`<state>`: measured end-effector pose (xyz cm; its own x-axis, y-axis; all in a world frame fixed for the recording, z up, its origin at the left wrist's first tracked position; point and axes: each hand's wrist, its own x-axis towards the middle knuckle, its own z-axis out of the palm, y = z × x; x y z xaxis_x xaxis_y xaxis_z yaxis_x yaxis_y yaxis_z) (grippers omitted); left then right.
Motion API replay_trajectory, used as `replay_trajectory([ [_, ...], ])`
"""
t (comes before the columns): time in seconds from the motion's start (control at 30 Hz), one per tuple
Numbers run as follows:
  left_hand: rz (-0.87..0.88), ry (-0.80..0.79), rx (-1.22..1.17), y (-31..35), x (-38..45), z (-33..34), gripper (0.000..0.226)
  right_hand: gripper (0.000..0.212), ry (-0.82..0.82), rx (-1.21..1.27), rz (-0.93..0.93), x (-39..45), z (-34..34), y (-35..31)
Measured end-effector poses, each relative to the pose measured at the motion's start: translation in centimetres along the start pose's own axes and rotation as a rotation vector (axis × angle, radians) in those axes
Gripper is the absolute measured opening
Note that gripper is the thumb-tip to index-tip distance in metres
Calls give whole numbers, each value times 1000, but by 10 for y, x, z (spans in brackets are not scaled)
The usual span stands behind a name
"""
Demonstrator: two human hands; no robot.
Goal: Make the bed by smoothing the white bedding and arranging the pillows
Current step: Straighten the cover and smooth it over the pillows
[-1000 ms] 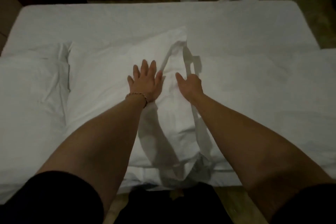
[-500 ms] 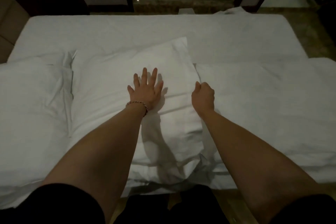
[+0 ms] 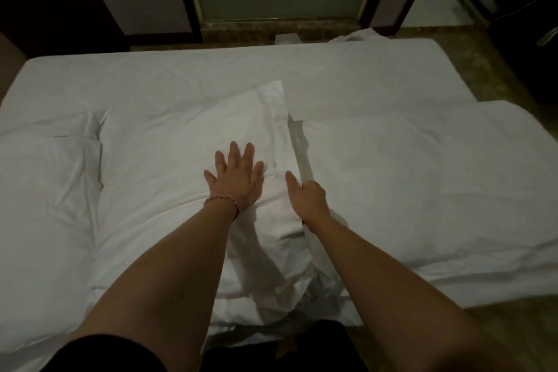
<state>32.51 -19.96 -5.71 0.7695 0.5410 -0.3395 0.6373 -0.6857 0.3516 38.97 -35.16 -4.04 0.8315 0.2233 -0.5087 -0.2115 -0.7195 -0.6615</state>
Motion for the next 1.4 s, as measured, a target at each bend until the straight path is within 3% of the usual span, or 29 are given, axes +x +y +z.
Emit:
replay_trajectory([
  [0.2,5,31,-5,3,-7,4,61,86,-137,168,132,-11,-2,-1],
  [0.43,-10,28,-21,2,-31,8,64,56,-45,-4,-206,-26,-12,8],
  [0.6,-12,17,-23,-6,-52,6,63,55,100,-44,-289,-18,-44,25],
  [0.77,-14,-5,24,-16,-75,19,61,52,104,-154,-271,-22,-34,51],
  [0.9,-20,2,38,-21,-88,26,60,50,9,49,-151,-51,-19,46],
  [1.07,15,12,6,-20,-106,24,61,55,-75,537,-17,-111,-8,67],
  [1.23,30,-2,-4,-19,-123,24,61,33,36,459,-100,-144,11,98],
  [1.33,4,21,17,-16,-136,27,61,40,60,404,-168,-141,19,102],
  [1.4,-16,23,13,-15,-145,30,61,59,78,302,-198,-136,19,105],
])
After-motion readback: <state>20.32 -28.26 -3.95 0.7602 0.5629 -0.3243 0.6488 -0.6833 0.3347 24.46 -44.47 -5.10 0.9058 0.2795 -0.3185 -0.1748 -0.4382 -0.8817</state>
